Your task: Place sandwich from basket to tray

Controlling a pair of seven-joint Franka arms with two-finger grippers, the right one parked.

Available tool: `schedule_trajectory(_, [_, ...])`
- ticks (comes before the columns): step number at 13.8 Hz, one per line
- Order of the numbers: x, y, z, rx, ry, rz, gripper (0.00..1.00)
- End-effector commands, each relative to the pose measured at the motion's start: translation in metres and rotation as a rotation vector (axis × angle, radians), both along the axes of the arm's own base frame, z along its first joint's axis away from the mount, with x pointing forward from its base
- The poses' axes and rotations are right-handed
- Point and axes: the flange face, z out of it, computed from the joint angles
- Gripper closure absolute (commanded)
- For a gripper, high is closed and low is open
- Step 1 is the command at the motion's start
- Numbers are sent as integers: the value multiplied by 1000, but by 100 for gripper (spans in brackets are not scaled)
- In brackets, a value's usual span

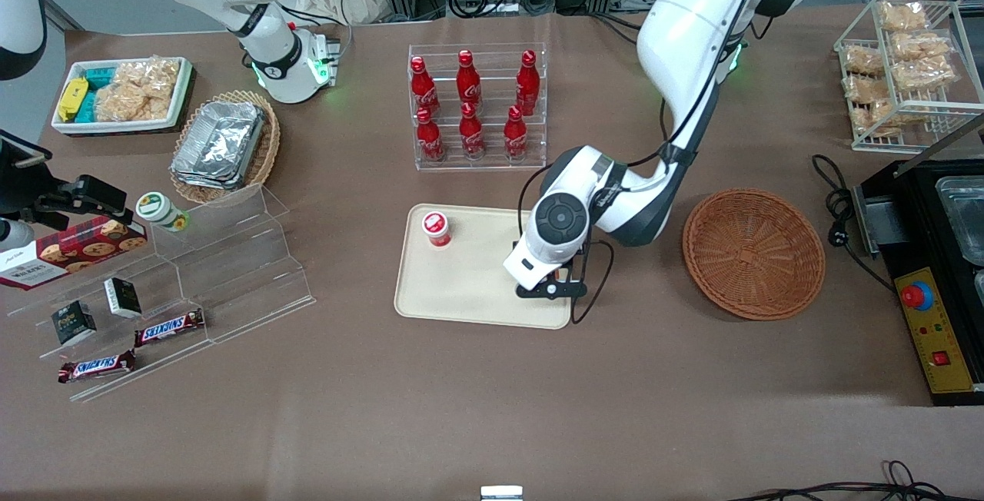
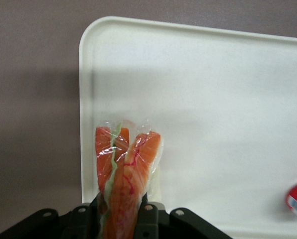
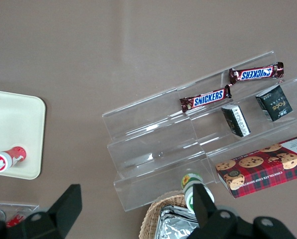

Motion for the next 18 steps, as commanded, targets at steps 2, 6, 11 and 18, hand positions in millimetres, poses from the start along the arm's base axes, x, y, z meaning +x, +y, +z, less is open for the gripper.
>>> schedule_trajectory(2, [5, -4, -11, 55, -36, -50, 72])
schedule_trajectory(6, [8, -4, -6, 53, -48, -29, 0])
schedule_trajectory(11, [23, 3, 90, 12, -152, 130, 0])
schedule_trajectory(18, [30, 118, 259, 40, -174, 346, 0])
